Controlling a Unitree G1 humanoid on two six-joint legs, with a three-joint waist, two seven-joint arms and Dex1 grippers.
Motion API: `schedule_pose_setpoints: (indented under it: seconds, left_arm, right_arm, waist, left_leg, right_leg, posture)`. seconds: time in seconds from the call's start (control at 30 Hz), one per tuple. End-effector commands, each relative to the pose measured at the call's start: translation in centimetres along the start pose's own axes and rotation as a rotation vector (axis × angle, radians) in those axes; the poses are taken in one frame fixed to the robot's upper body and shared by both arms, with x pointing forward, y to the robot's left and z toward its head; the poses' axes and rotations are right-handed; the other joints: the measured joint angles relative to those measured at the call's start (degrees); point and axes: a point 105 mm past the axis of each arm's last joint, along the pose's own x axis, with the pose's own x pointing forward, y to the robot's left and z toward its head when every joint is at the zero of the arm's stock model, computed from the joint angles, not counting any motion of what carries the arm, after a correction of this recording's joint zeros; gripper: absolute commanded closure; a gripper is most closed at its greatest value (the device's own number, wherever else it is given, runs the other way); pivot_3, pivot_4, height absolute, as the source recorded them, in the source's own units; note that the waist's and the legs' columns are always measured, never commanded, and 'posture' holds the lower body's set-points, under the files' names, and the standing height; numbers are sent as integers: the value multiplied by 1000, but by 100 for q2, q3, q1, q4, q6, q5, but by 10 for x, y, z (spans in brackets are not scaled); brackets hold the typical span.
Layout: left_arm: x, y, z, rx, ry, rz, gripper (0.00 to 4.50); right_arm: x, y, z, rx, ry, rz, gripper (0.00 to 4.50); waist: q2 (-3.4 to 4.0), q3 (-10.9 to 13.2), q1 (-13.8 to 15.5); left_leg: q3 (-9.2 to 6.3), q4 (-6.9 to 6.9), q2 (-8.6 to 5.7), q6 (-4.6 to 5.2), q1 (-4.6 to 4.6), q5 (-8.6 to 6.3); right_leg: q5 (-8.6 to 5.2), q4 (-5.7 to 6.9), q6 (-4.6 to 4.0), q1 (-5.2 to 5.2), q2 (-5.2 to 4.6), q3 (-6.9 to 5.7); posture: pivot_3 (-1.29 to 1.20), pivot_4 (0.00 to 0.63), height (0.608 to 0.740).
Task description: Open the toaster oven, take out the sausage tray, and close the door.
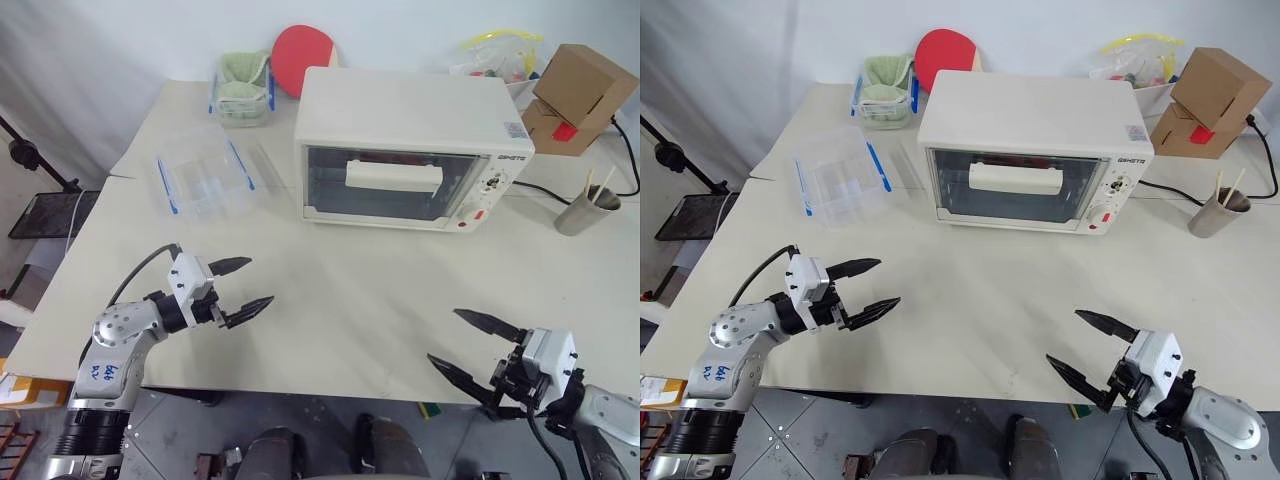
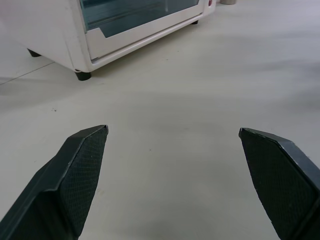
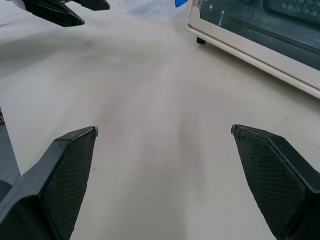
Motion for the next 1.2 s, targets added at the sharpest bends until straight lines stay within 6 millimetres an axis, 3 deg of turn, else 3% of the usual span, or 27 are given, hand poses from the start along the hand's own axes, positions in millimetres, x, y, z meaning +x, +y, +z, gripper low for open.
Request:
schedule_pose_setpoints:
  seconds: [0.03,0.27,0.37,0.6,0.73,0.9,1.03,1.2]
  left_arm:
    - [-5,0,12,56,-36,22,35]
    - [-32,-1,34,-8,-134,33,35]
    - [-50,-8,36,-70,-147,31,35]
    - [-57,-28,34,-108,-137,6,35]
    - [-57,-31,33,-110,-139,8,35]
    - [-60,-33,27,-120,-134,21,35]
    - [-58,-29,27,-140,-140,28,35]
    - [-49,-6,48,-164,-219,33,35]
  right_arm:
    - [2,-11,8,-3,-35,-30,0]
    - [35,-52,41,37,-134,-74,0]
    - [54,-80,55,57,-185,-123,0]
    - [91,-106,76,38,-265,-103,0]
    - [105,-104,87,24,-306,-50,0]
    - [112,-72,102,-59,-368,126,0]
    - [106,-49,94,-166,-338,218,0]
    - [96,-31,71,-273,-248,271,0]
  waist:
    - [0,0,-1]
    - [1,0,-82]
    - [1,1,-142]
    - [4,3,-142]
    - [4,3,-144]
    - [4,3,-161]
    - [4,3,-160]
    - [7,5,-171]
  left_leg:
    - [0,0,0,0,0,0]
    - [-3,3,3,-1,0,1]
    - [-8,3,6,-2,-3,1]
    - [-11,4,0,2,-10,1]
    - [-14,5,0,2,-12,2]
    - [-12,5,0,3,-13,1]
    - [-12,5,2,3,-13,1]
    - [-4,5,3,1,-11,2]
  right_leg:
    - [0,0,0,0,0,0]
    - [-1,5,-2,-4,-1,2]
    - [-2,4,-4,-4,-1,-4]
    - [-2,-1,-4,-4,-3,-14]
    - [-2,2,-4,-4,-3,-17]
    - [-2,1,-3,-5,0,-19]
    - [-2,1,-4,-5,3,-19]
    - [-2,4,-3,-7,6,-14]
  posture:
    - [0,150,740]
    - [0,150,740]
    - [0,150,740]
    - [0,150,740]
    - [0,150,740]
    - [0,150,740]
    - [0,150,740]
    - [0,150,740]
